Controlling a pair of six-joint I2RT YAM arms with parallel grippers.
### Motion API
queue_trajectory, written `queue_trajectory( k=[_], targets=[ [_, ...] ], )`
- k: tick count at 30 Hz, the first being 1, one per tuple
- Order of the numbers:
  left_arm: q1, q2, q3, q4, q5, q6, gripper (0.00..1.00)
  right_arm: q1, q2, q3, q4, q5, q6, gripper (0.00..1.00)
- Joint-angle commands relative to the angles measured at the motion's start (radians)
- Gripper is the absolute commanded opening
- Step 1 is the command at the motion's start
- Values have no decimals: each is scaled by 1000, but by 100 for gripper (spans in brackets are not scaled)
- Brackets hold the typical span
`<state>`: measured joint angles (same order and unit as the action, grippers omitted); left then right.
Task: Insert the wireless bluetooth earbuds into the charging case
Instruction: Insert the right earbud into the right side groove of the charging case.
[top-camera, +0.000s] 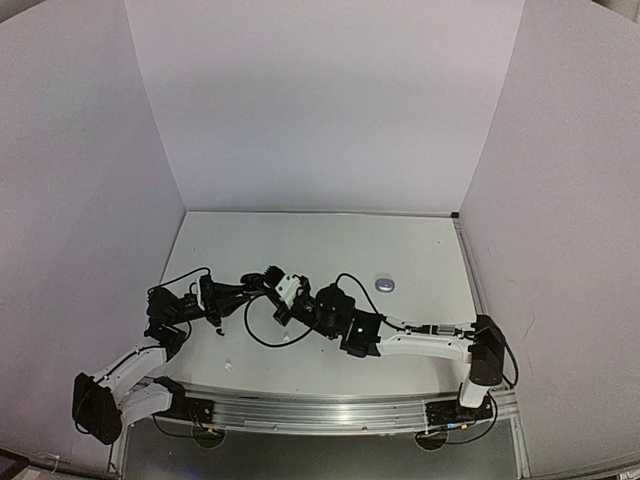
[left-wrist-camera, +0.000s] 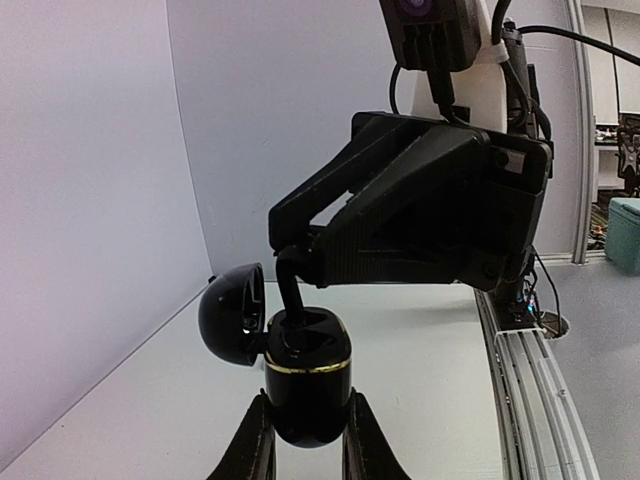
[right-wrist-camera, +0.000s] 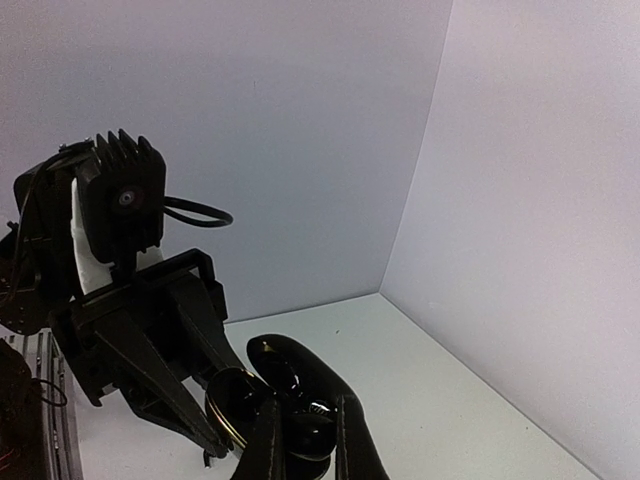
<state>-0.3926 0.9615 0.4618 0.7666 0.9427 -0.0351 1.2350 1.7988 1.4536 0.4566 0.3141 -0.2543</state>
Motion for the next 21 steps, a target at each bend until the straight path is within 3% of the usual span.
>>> queue_trajectory(
  k=[1,5,12,21],
  targets=[
    [-1,-16,14,86,-7,-25,0,-3,18,-8,42,0,-33,0],
    [4,-12,19,94,-13,-40,0,-3,25,-14,41,0,-30,0],
    [6,-6,25,100,-16,-48,0,-3,40,-10,40,-3,-28,11],
    [6,-3,30,95,-14,-48,0,-3,44,-2,16,-21,-29,16]
  ],
)
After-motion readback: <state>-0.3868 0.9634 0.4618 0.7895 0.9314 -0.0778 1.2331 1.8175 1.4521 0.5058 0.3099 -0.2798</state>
